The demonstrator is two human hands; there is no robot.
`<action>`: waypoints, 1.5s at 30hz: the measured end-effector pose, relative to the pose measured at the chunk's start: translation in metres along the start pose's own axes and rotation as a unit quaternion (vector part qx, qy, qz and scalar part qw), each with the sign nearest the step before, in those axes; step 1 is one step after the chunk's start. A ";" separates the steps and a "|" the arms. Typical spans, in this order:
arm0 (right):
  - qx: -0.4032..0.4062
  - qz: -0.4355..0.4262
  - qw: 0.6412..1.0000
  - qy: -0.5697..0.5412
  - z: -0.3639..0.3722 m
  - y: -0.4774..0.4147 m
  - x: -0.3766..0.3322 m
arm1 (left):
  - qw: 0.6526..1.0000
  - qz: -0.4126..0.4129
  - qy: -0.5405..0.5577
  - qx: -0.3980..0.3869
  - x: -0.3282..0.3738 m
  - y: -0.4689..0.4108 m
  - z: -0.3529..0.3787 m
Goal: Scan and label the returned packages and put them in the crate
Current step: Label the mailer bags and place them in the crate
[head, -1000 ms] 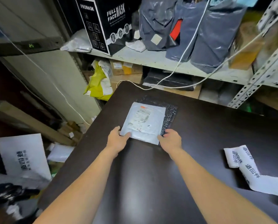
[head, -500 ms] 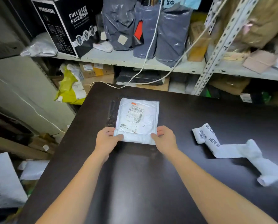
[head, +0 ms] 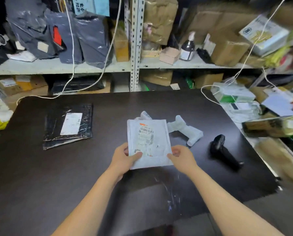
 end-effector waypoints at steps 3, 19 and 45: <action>-0.012 0.024 1.000 0.003 -0.022 -0.008 0.047 | 1.000 -0.008 -0.022 0.018 -0.016 0.010 0.046; 0.087 0.043 0.955 0.280 -0.160 -0.085 0.173 | 0.956 0.003 -0.182 0.231 -0.040 0.063 0.132; -0.105 -0.208 0.967 0.098 -0.145 -0.056 0.043 | 0.946 0.089 -0.188 0.248 -0.007 0.030 0.084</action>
Point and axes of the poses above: each hand's wrist, its own y-axis away from the middle knuckle, its own z-axis out of the palm, x = y × z, the point moved 7 cm from there along -y, towards the middle knuckle, and after that the axes turned 7 degrees about x, right-handed, at the moved point
